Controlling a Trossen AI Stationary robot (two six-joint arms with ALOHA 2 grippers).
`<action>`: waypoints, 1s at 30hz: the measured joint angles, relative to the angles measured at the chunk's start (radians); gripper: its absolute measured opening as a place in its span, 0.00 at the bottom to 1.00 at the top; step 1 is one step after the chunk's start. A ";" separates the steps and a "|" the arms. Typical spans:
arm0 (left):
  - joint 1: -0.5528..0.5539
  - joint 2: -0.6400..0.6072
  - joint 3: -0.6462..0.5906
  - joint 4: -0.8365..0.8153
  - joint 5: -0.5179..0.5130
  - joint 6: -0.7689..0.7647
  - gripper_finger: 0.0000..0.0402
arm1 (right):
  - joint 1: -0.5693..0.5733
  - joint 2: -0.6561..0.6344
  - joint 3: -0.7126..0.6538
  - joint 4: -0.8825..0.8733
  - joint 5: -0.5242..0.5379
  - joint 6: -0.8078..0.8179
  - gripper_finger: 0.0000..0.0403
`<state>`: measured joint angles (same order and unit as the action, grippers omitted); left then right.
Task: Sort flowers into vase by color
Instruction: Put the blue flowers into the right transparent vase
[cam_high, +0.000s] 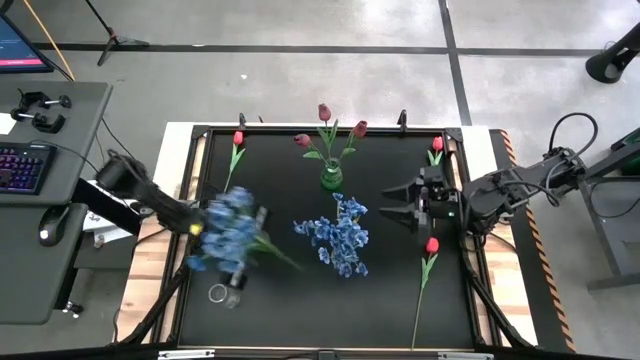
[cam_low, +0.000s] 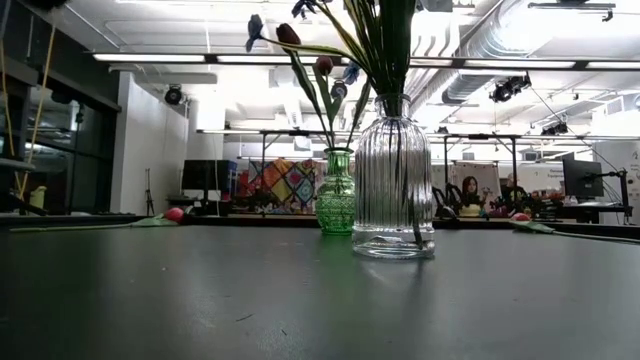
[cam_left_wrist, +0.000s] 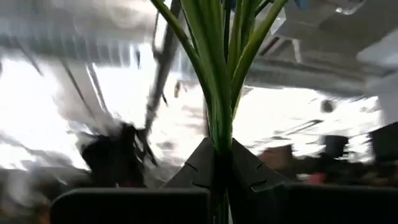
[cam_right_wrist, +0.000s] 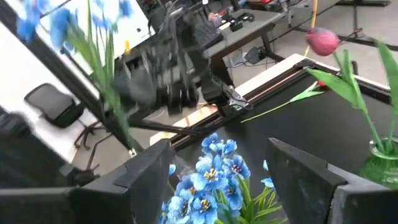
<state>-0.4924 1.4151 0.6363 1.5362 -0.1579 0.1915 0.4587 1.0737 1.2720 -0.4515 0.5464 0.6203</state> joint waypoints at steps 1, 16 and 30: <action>0.000 -0.051 -0.001 -0.047 -0.021 0.058 0.00 | 0.000 0.000 0.000 0.000 0.000 -0.008 0.63; 0.131 -0.411 -0.135 -0.407 0.309 -0.091 0.00 | 0.000 0.000 0.000 -0.033 -0.001 -0.015 0.63; 0.033 0.015 -0.184 0.004 0.019 -0.055 0.00 | -0.001 0.001 0.000 -0.056 0.029 0.009 0.63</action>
<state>-0.4596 1.4306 0.4526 1.5405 -0.1385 0.1366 0.4580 1.0744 1.2724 -0.5077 0.5756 0.6297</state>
